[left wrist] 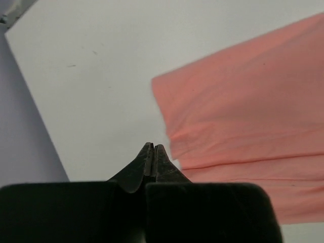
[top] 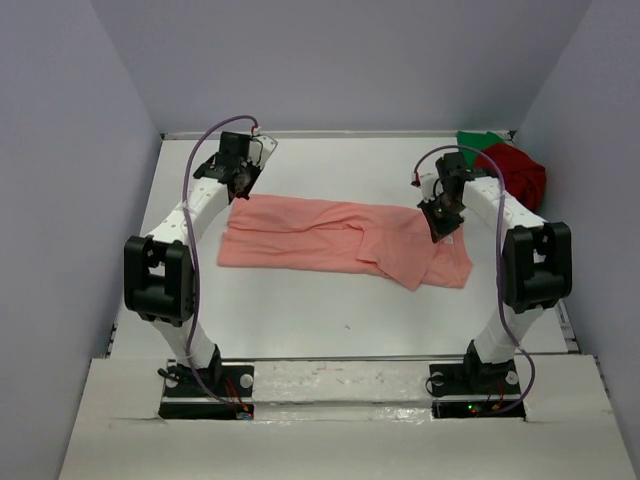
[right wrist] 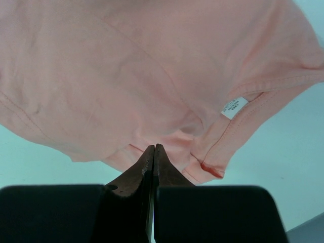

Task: Fold and stack the t-shirts
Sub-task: Rotate the tshirt 90 degrees

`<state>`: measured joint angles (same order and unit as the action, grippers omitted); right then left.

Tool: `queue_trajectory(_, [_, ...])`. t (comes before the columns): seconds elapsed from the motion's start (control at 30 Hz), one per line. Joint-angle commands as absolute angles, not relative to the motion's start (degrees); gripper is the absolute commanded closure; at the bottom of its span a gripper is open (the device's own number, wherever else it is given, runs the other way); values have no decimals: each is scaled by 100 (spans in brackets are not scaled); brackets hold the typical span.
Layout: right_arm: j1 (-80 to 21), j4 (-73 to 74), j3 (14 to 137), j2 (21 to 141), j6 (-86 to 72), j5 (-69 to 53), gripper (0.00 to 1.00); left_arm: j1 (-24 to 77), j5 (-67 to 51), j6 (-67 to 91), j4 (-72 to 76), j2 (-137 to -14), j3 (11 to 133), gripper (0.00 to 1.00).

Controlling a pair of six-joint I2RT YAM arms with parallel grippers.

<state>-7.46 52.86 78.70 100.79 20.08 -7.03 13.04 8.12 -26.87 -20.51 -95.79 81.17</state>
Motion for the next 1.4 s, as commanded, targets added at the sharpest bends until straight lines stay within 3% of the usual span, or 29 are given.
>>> queue_trajectory(0.0, [-712,5028,7717,10309,1934,-905,100,1310,26,-2566,-2250,-9957,7831,100])
queue_trajectory(0.23, [-712,5018,7927,10976,1934,-1072,100,1327,440,-2513,-2417,-10704,7884,100])
queue_trajectory(0.83, [-712,5475,9359,12304,1986,-1055,100,1345,387,-2566,-2338,-11250,7339,100])
queue_trajectory(1.07, [-606,5879,10712,13209,2057,-1160,100,1354,229,-2689,-2504,-10750,6471,100])
queue_trajectory(1.37, [-606,6934,13928,15019,2127,-1389,100,1441,-158,-2856,-3348,-9835,5898,100])
